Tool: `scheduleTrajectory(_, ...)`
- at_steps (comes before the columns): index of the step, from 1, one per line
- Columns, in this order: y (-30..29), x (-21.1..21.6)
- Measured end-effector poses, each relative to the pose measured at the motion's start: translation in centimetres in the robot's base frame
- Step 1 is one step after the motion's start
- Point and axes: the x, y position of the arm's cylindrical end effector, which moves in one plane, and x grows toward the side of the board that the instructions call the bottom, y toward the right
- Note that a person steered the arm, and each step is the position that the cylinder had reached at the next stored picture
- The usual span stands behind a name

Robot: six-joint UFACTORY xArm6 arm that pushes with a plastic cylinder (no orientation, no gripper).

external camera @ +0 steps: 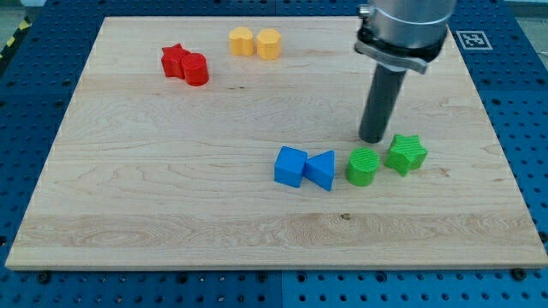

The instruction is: Slightly push the green star to the right of the circle

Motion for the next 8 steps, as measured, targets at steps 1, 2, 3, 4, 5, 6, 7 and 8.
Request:
scheduleTrajectory(1, 3.2, 0.0)
scheduleTrajectory(2, 5.6, 0.0)
scheduleTrajectory(3, 5.6, 0.0)
scheduleTrajectory(4, 5.0, 0.0)
scheduleTrajectory(5, 3.5, 0.0)
scheduleTrajectory(6, 3.5, 1.1)
scheduleTrajectory(7, 3.5, 3.2)
scheduleTrajectory(8, 3.5, 3.6)
